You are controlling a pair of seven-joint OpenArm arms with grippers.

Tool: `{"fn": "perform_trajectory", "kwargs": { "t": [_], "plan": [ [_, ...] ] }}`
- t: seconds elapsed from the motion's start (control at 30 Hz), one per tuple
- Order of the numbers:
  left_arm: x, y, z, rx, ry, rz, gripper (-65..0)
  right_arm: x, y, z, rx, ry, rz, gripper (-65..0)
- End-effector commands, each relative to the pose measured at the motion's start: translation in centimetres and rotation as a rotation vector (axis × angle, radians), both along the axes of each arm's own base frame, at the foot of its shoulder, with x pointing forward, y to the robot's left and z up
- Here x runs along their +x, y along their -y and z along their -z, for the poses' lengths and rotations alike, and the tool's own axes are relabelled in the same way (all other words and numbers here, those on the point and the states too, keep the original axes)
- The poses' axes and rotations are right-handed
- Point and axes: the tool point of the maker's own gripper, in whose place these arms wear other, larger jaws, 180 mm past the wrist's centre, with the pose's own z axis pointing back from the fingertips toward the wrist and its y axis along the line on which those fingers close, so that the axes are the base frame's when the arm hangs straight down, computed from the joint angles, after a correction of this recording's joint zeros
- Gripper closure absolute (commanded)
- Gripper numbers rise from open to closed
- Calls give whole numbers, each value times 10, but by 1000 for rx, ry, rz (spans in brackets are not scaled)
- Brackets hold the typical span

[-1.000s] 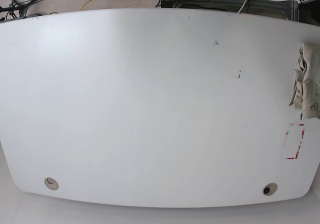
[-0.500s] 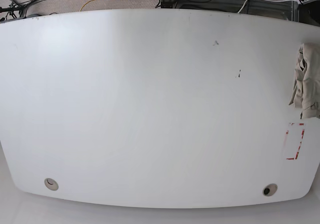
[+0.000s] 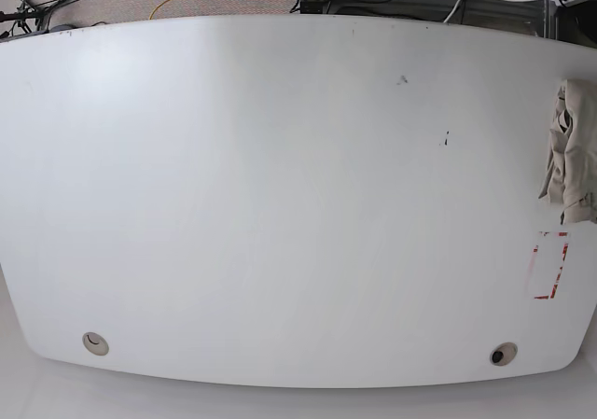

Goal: Fold the T-shirt properly

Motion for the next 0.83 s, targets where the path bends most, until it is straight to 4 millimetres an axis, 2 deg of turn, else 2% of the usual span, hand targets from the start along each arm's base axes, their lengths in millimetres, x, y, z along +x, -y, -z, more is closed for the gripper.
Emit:
{"fn": "perform_trajectory", "kwargs": {
  "t": [0.0, 0.07, 0.27, 0.4, 0.5, 0.67, 0.8],
  "plan": [
    [-3, -7, 0, 37, -14, 11, -388, -11, 2, 2, -7, -33, 6, -179],
    [-5, -12, 0, 61, -39, 11, -388, -7, 1, 6, -3, -39, 11, -179],
    [15, -3, 3, 53, -52, 6, -388, 3, -3, 11, 5, -44, 19, -179],
    [15, -2, 3, 53, -52, 6, -388, 4, -4, 11, 7, -42, 19, -179],
    [16, 5, 4, 42, -50, 5, -388, 14, -4, 12, 7, -29, 20, -181],
    [17, 5, 4, 42, -49, 5, -388, 8, -6, 13, 11, -50, 24, -181],
    [18, 5, 4, 41, -40, -5, -388, 13, -8, 15, 15, -51, 26, -184]
  ]
}}
